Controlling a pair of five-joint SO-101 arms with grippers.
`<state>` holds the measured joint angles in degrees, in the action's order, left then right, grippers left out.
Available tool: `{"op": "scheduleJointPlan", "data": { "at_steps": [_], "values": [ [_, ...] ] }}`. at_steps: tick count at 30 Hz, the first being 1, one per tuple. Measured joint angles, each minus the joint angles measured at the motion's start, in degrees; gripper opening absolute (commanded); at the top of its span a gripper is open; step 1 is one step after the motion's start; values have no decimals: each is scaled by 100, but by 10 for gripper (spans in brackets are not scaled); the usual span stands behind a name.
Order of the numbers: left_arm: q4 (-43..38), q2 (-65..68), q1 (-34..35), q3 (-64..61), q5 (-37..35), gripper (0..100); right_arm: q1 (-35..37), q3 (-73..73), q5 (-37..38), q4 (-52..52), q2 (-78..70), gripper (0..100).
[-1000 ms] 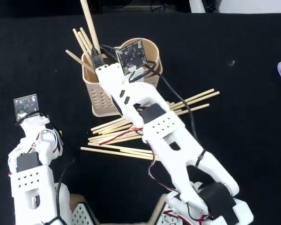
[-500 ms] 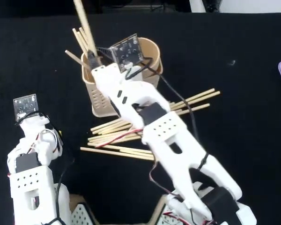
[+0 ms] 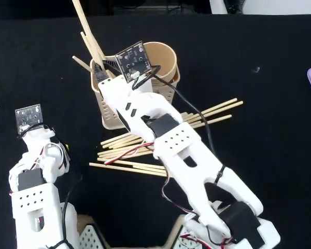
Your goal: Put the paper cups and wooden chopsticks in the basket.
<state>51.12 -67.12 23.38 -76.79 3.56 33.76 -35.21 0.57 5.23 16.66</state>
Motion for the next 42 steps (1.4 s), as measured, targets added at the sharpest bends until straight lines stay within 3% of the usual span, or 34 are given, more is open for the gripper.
{"op": "scheduleJointPlan", "data": {
  "at_steps": [8, 14, 27, 32, 42],
  "values": [
    [0, 0, 0, 0, 0, 170, 0, 0, 0, -79, -202, 15],
    [0, 0, 0, 0, 0, 170, 0, 0, 9, 211, -176, 147],
    [0, 0, 0, 0, 0, 170, 9, 9, 0, 905, 1310, 148],
    [0, 0, 0, 0, 0, 170, 9, 325, 0, 2207, 2444, 148],
    [0, 0, 0, 0, 0, 170, -246, 316, 123, 6338, 3367, 151]
  ]
}}
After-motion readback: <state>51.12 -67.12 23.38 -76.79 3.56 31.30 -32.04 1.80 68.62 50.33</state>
